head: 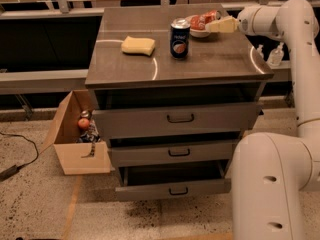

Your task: Pick coke can from paper bowl and place on counter

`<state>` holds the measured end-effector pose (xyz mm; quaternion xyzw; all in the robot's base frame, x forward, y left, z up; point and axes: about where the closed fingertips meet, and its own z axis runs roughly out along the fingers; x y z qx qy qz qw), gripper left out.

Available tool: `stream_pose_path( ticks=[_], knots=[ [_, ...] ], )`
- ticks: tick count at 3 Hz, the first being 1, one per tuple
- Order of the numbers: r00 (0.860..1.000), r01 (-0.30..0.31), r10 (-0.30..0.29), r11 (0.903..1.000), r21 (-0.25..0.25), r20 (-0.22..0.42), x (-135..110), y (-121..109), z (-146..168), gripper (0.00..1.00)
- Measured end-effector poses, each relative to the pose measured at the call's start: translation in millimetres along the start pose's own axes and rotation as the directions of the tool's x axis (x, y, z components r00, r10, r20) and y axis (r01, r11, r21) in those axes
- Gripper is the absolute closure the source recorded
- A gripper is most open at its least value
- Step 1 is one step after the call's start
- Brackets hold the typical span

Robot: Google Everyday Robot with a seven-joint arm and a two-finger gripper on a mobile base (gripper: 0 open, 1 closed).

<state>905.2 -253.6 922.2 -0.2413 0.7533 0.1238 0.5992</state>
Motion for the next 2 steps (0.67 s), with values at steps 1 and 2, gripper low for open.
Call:
stream_pose_path(
  ticks=[1, 2],
  knots=[
    [1.0, -0.006, 0.006, 0.9998, -0.017, -0.002, 4, 10, 17, 0.0],
    [1.0, 0.001, -0.001, 0.9998, -0.02, 0.003, 6, 16, 30, 0.0]
  ],
)
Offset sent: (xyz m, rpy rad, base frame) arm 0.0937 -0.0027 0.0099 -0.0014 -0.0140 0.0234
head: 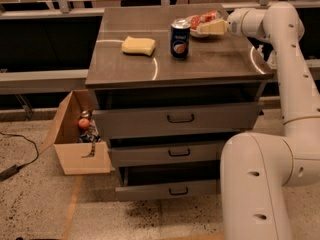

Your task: Pick coke can from paper bowl and place on counter

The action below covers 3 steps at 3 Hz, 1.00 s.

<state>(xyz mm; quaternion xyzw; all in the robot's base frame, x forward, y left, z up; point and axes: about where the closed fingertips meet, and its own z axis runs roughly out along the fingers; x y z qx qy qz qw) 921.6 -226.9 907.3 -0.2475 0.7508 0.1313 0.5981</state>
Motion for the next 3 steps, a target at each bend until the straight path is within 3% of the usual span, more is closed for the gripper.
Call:
stream_pose_path(
  ticks=[1, 2, 3],
  knots=[
    [1.0, -0.003, 0.003, 1.0, 0.008, 0.011, 1, 0, 7, 0.0],
    [1.0, -0.009, 0.009, 1.0, 0.003, 0.014, 7, 0, 11, 0.15],
    [1.0, -0.021, 0.022, 0.9996, -0.02, 0.019, 13, 4, 12, 0.39]
  ],
)
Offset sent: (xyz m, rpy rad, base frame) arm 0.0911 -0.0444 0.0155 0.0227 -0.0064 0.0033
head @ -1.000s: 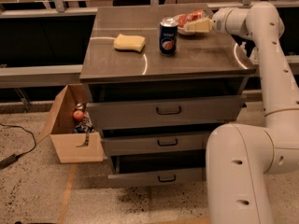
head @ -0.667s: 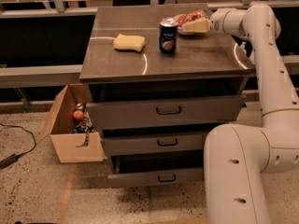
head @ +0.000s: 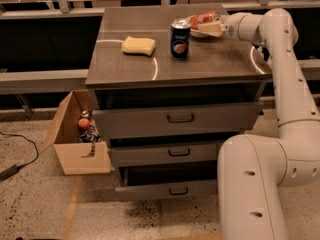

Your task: Pick coke can from paper bowl and place on counter

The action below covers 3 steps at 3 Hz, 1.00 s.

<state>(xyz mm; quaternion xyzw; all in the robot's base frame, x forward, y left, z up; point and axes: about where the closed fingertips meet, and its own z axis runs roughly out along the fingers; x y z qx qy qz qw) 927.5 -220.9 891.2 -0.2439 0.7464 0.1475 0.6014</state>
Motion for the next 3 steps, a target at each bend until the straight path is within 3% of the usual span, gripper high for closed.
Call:
stream_pose_path(
  ticks=[2, 3],
  knots=[
    [1.0, -0.01, 0.01, 0.9992, -0.038, 0.001, 7.5, 7.7, 2.1, 0.85],
    [1.0, -0.007, 0.007, 0.9993, -0.036, 0.003, 6.3, 7.6, 2.0, 1.0]
  ],
)
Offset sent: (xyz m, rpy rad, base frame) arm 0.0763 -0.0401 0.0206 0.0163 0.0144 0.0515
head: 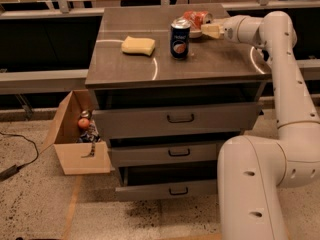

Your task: Pick coke can from paper bowl and place on counter

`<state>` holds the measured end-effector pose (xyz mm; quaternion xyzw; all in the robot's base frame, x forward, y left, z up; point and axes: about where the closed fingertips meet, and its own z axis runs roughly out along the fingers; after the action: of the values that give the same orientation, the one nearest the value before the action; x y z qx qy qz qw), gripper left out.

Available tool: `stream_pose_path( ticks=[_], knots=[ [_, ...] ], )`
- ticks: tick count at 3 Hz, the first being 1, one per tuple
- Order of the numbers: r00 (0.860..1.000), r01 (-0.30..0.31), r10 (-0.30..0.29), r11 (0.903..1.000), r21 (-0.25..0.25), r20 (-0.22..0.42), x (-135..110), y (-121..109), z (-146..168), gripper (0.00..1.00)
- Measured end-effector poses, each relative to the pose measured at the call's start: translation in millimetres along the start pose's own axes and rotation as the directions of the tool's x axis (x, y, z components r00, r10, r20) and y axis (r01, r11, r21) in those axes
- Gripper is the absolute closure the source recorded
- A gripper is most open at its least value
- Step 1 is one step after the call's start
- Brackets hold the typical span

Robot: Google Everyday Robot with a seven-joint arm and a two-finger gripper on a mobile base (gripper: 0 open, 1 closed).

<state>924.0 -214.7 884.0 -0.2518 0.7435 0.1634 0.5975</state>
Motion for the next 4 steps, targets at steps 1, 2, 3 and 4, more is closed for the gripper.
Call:
stream_pose_path(
  ticks=[1, 2, 3, 4],
  knots=[
    [0.999, 0.022, -0.022, 0.9997, 0.009, 0.041, -17, -7, -17, 1.0],
    [0.996, 0.038, -0.04, 0.9988, 0.029, 0.08, -36, -20, -45, 1.0],
    [0.997, 0.062, -0.065, 0.9966, 0.055, 0.049, -48, -34, -90, 1.0],
    [0.993, 0.112, -0.109, 0.9916, 0.065, -0.038, -58, -40, -141, 1.0]
  ],
)
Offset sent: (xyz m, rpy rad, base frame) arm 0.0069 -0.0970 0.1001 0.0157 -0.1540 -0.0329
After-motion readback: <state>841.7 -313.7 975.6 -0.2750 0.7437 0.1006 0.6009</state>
